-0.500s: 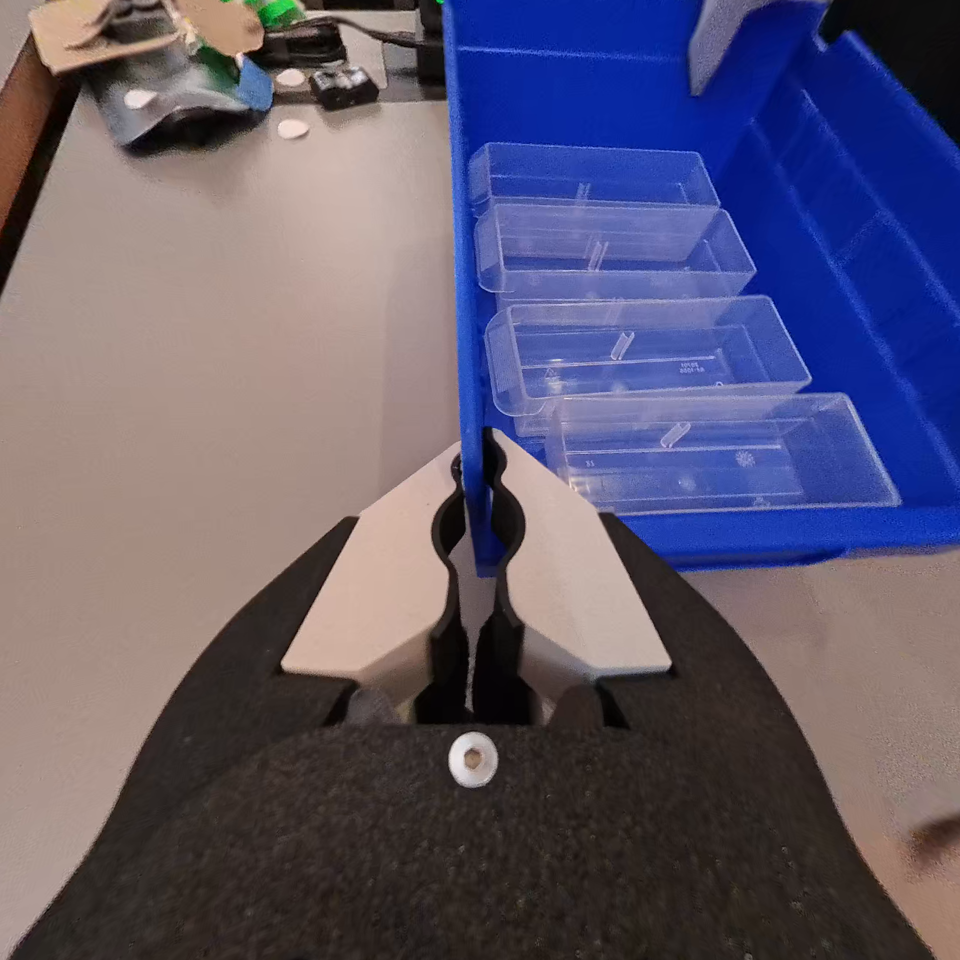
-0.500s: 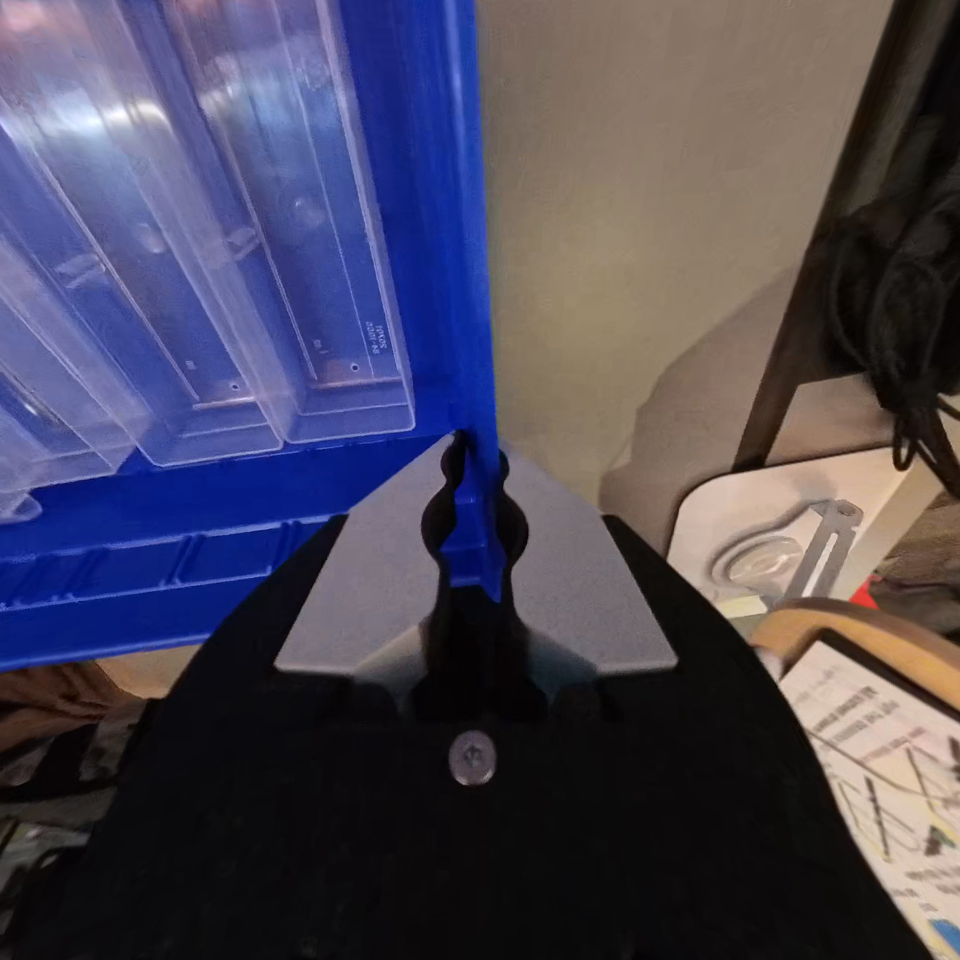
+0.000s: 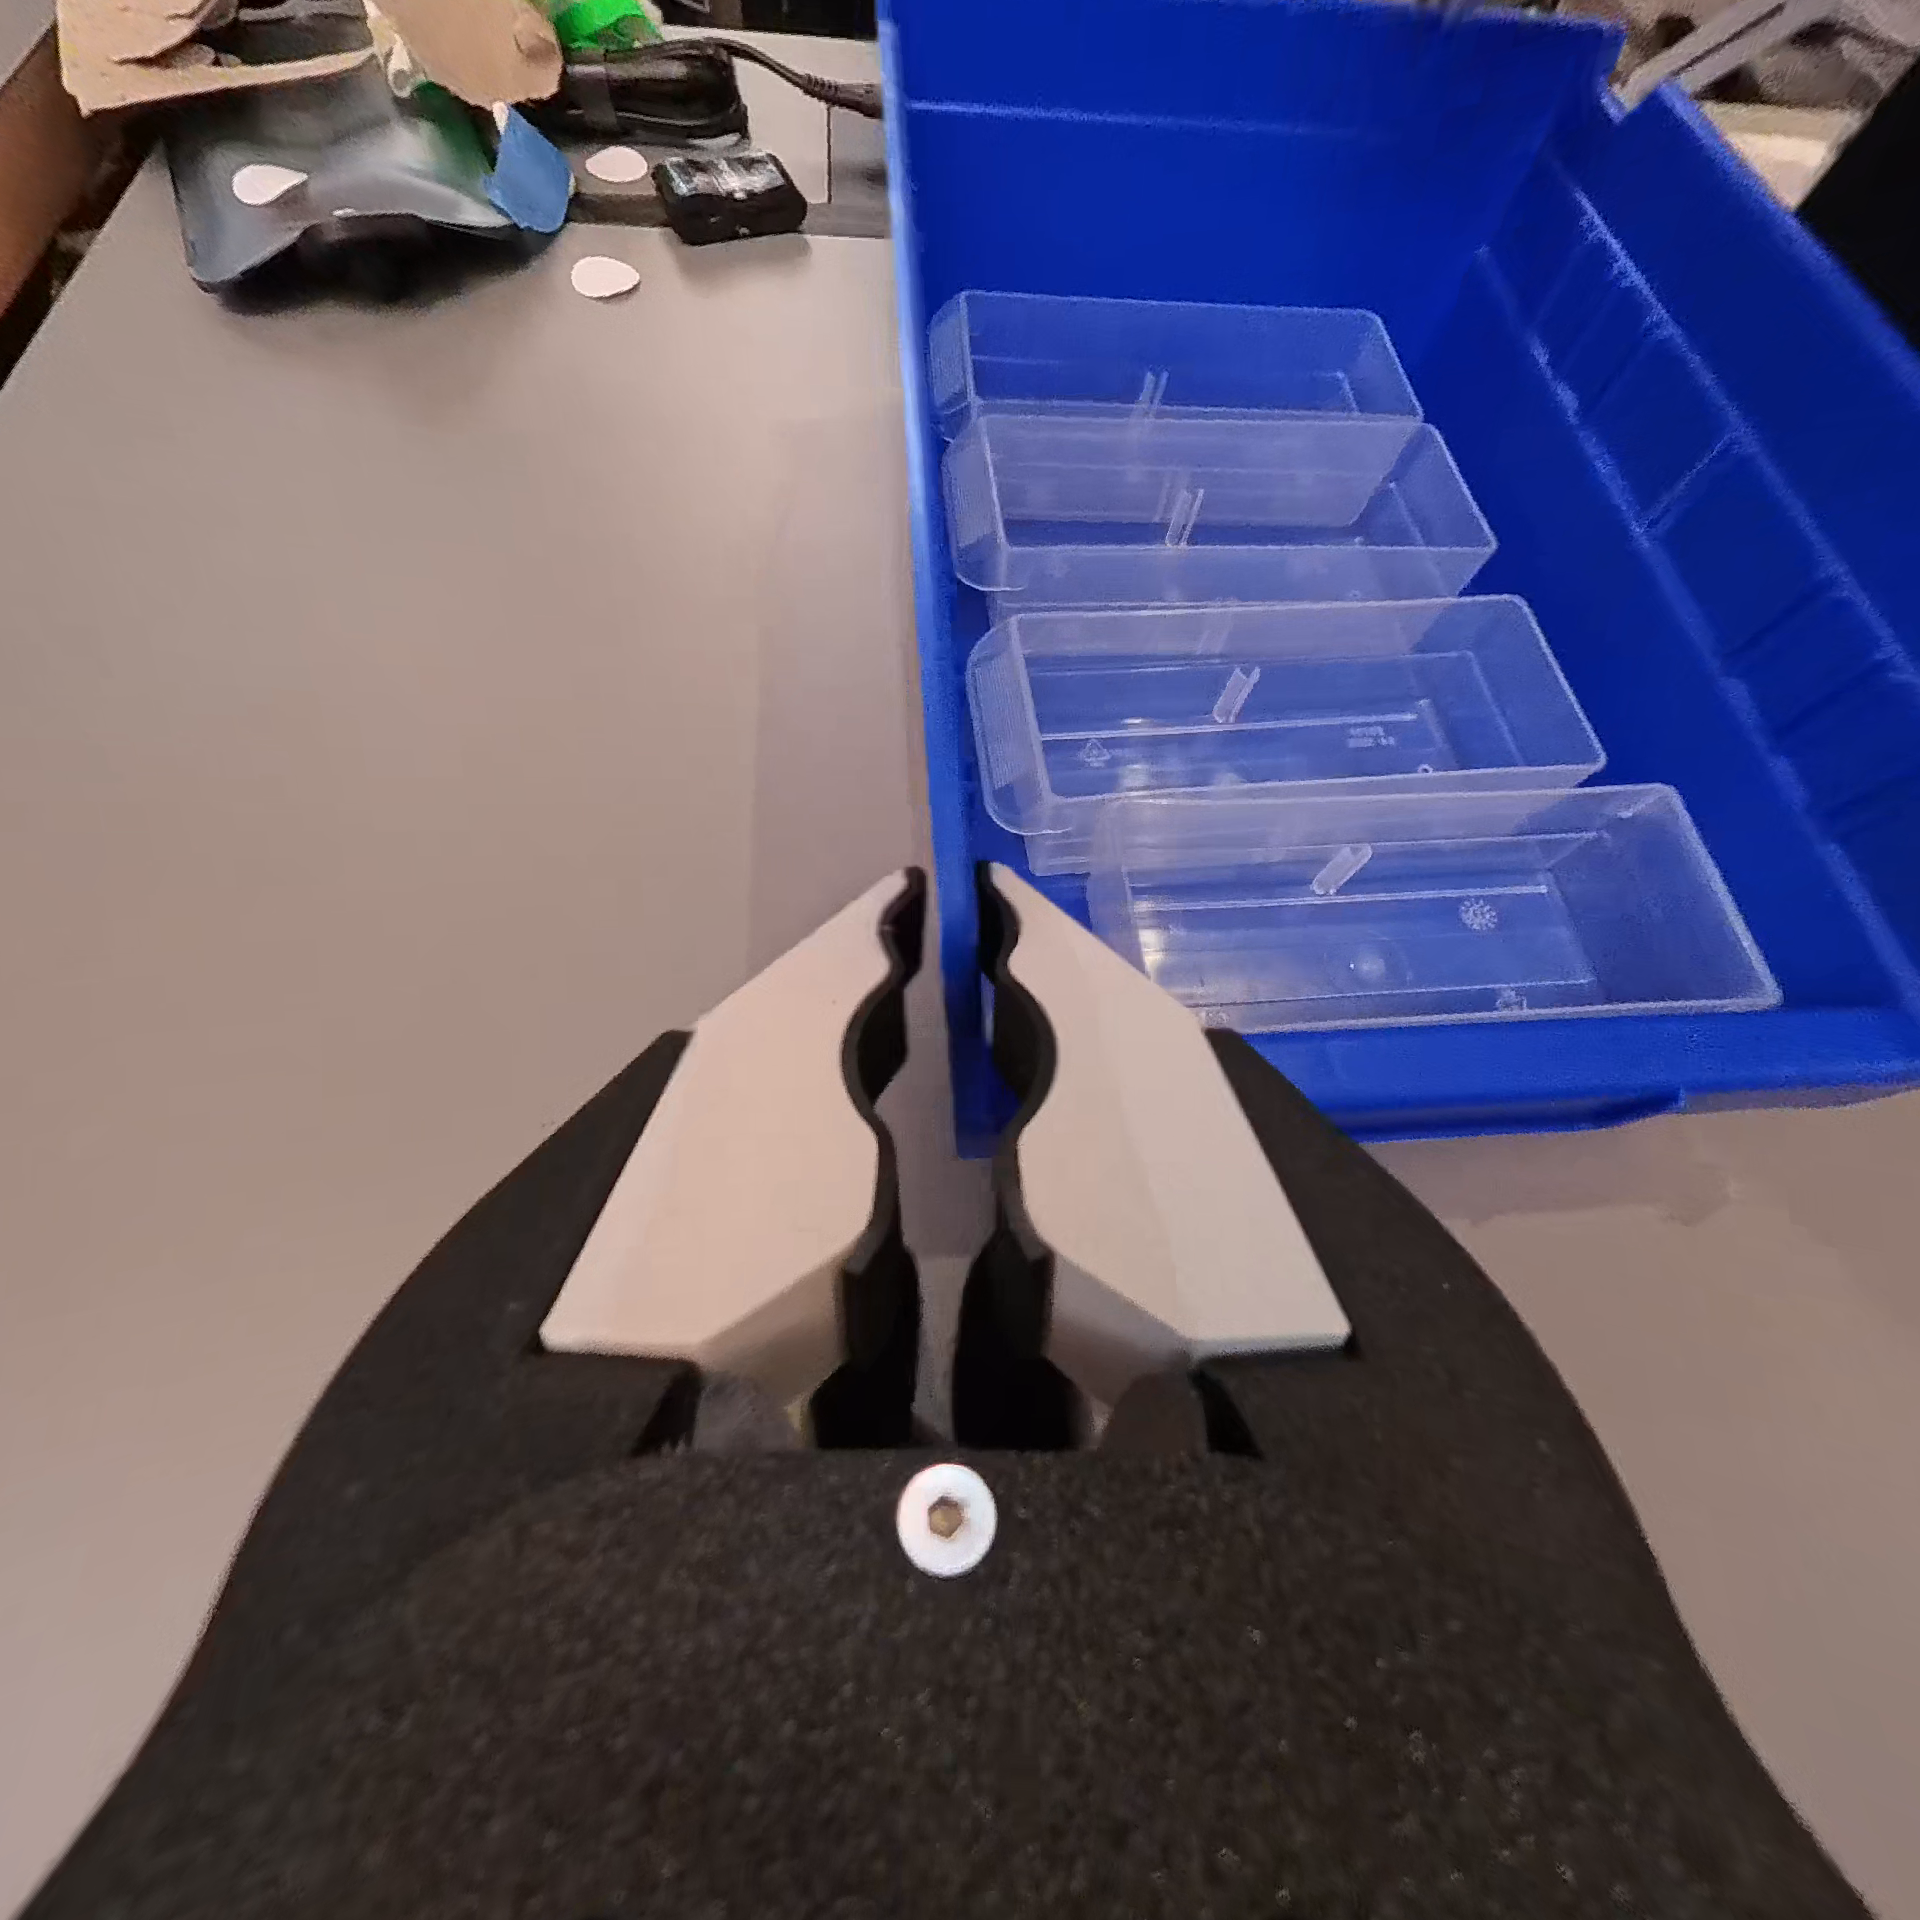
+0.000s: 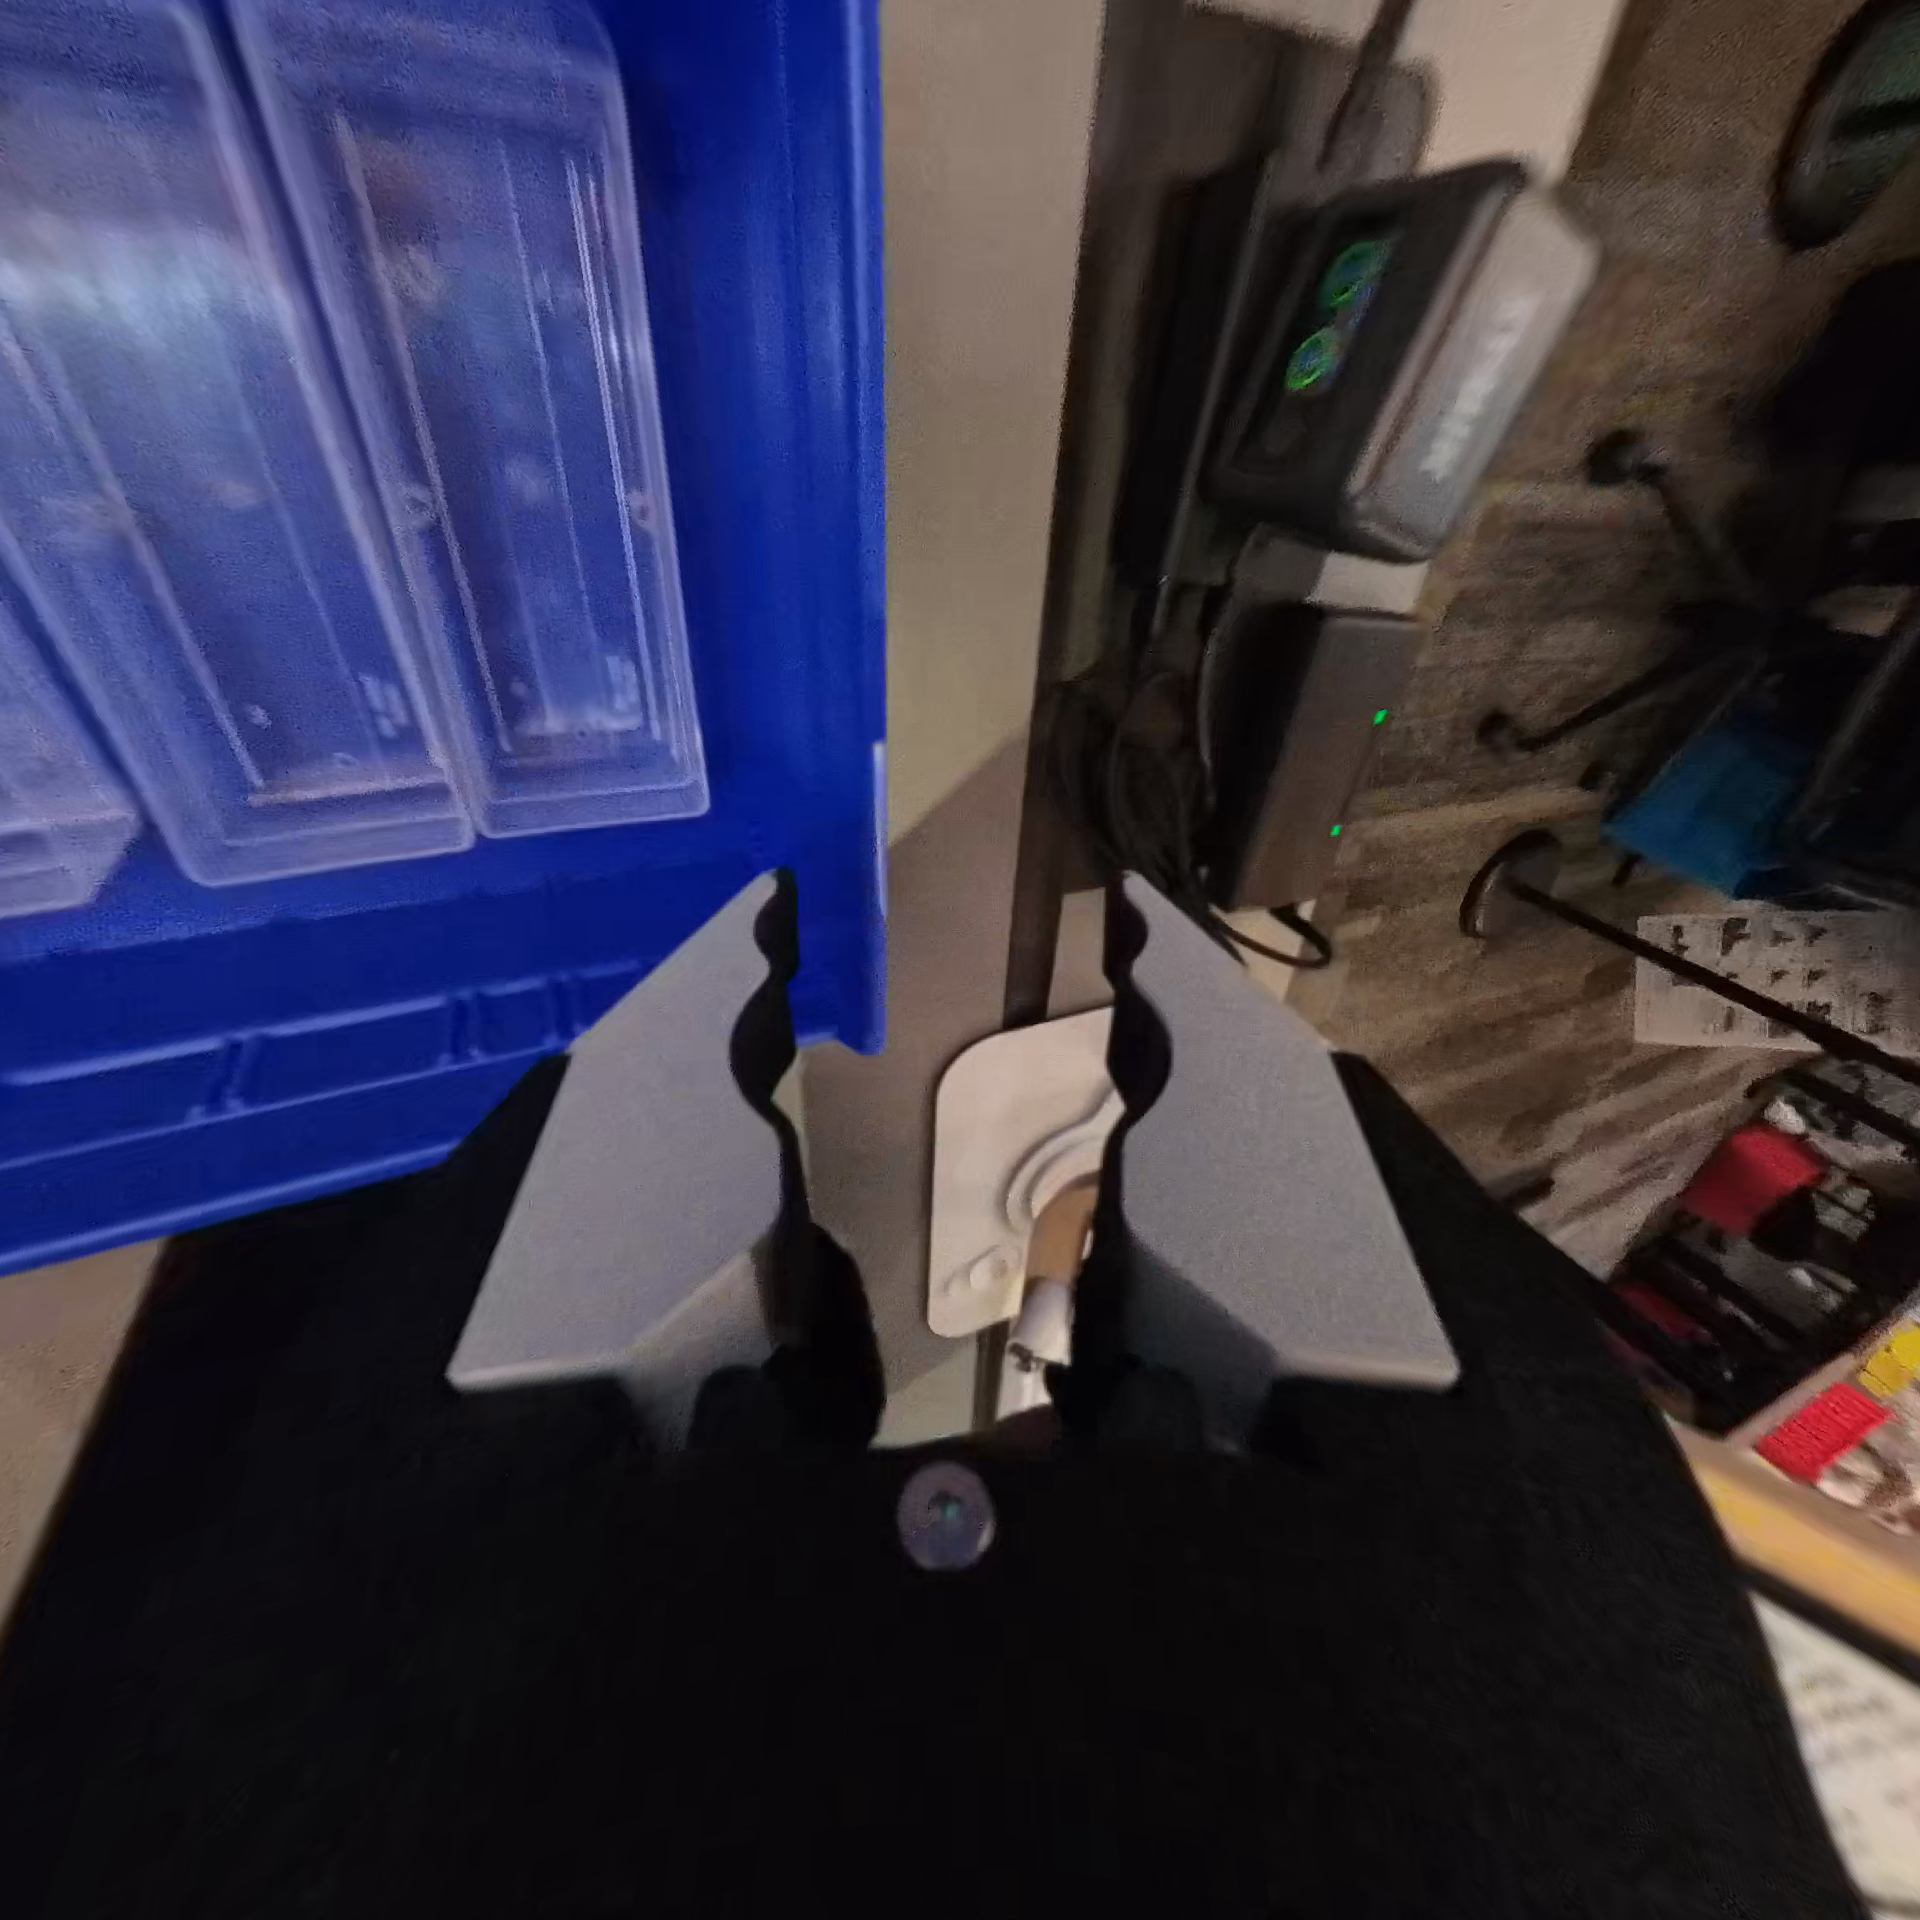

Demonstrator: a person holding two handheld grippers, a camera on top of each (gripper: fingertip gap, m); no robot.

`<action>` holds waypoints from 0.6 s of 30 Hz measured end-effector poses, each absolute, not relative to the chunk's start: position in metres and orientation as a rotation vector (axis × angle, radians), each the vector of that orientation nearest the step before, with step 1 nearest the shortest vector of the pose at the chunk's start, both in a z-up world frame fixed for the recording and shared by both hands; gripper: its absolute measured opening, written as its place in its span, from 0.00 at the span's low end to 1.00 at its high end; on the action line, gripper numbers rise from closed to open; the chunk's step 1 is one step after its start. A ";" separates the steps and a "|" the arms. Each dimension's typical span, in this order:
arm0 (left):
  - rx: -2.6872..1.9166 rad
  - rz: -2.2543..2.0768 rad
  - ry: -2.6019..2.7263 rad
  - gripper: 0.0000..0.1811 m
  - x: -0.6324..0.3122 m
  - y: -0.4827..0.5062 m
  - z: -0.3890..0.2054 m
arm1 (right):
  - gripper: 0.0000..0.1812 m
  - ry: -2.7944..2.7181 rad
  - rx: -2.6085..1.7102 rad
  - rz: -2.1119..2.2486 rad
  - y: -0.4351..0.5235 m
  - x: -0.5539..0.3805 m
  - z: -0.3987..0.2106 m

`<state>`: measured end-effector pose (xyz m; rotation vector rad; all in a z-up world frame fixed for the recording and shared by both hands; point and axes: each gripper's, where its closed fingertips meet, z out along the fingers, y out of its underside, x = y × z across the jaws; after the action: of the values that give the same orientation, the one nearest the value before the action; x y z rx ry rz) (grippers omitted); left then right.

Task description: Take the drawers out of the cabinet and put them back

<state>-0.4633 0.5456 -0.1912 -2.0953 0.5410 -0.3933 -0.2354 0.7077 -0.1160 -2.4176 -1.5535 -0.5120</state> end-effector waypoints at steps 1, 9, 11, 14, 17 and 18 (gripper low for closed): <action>-2.086 -0.390 0.504 0.10 -0.467 0.546 -0.188 | 0.33 -1.465 -2.360 -0.445 0.698 -0.245 -0.091; -1.911 -0.302 0.404 0.25 -0.492 0.475 -0.120 | 0.28 -0.795 -2.075 0.058 0.448 -0.204 0.002; -1.935 -0.377 0.437 0.25 -0.475 0.442 -0.112 | 0.31 -0.677 -2.120 0.099 0.374 -0.180 -0.031; -1.965 -0.537 0.449 0.25 -0.435 0.387 -0.110 | 0.31 -0.429 -2.105 -0.059 0.292 -0.126 -0.088; -2.026 -0.684 0.336 0.22 -0.399 0.345 -0.127 | 0.28 -0.087 -2.126 -0.089 0.227 -0.078 -0.146; -2.031 -0.690 0.282 0.20 -0.393 0.340 -0.135 | 0.29 0.022 -2.148 -0.058 0.209 -0.064 -0.163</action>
<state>-0.3935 0.3398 -0.1350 -2.0310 0.2818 -0.6898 -0.0636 0.2095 -0.1626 -2.1477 0.0218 -0.0581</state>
